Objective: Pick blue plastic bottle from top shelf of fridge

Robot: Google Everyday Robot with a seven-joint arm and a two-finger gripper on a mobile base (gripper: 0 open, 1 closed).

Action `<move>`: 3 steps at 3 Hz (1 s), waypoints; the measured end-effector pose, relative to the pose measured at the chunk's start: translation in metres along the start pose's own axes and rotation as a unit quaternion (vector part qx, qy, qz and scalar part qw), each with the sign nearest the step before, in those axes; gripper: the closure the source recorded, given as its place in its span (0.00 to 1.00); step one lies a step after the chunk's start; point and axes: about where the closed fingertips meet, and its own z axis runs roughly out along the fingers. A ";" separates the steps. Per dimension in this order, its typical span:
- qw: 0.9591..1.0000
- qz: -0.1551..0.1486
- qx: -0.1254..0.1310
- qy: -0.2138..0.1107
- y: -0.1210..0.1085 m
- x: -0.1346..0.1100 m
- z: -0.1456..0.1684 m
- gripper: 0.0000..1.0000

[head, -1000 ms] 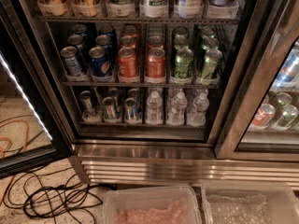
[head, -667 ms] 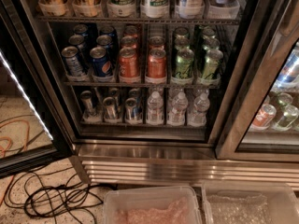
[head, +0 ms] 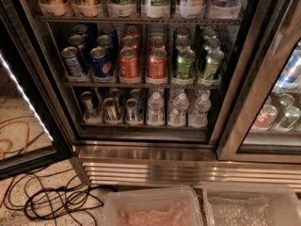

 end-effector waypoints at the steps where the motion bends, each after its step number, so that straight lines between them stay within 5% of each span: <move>1: 1.000 -0.011 -0.005 0.014 0.002 0.011 -0.013 1.00; 2: 0.997 -0.011 -0.028 0.067 0.009 0.045 -0.055 1.00; 3: 0.988 0.002 -0.048 0.148 0.014 0.085 -0.091 1.00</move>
Offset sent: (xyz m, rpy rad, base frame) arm -0.1551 0.0131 -0.0548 0.0588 0.3645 0.0384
